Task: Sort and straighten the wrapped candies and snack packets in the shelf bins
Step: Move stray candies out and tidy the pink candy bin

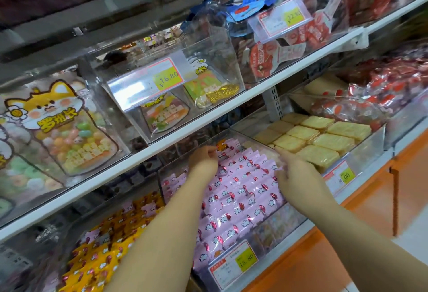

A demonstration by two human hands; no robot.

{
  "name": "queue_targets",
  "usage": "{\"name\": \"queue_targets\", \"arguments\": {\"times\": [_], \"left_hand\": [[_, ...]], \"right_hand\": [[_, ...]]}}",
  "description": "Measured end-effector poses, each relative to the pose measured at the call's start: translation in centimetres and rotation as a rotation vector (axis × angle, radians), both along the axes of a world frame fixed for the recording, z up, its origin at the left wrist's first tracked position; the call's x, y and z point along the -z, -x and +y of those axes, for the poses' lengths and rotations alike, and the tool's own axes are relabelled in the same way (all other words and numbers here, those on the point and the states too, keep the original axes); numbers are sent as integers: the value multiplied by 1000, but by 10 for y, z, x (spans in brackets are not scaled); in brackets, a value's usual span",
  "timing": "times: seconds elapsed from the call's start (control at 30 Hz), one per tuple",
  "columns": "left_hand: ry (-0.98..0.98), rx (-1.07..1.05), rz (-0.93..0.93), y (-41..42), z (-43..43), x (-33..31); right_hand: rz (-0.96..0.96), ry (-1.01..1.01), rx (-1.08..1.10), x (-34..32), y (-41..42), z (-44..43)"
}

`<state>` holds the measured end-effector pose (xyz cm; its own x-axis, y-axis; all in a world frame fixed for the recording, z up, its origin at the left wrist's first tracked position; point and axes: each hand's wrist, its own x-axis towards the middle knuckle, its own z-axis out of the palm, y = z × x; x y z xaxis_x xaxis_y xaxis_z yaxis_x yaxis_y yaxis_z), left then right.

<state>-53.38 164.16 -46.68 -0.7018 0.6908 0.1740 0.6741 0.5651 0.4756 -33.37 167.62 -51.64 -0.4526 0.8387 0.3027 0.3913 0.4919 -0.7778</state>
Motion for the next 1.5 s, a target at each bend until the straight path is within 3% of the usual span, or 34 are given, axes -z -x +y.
{"name": "queue_targets", "arguments": {"times": [0.17,0.47,0.77,0.83,0.93,1.03,1.23,1.33,1.5], "left_hand": [[98,7,-74,0,13,15],[260,-50,74,1,23,18],[178,-155,210,-13,19,24],[107,-187,137,-14,18,22],[-136,-206,-114,-16,19,17],[-250,-226,-199,-20,20,7],[-510,-166,-31,-28,0,-3],[-665,-117,63,-38,-24,-8],[-776,-129,-122,-56,-72,-14]], "right_hand": [[-4,-20,24,-3,3,-1],[2,-36,8,-3,3,1],[-11,-19,-4,-2,3,1],[-18,-13,-9,-2,3,1],[-20,-13,-11,-2,3,1],[-18,-11,-5,-2,3,1],[-51,-30,7,0,4,1],[-65,-223,92,-5,9,-10],[68,-310,-81,-19,27,-57]]}}
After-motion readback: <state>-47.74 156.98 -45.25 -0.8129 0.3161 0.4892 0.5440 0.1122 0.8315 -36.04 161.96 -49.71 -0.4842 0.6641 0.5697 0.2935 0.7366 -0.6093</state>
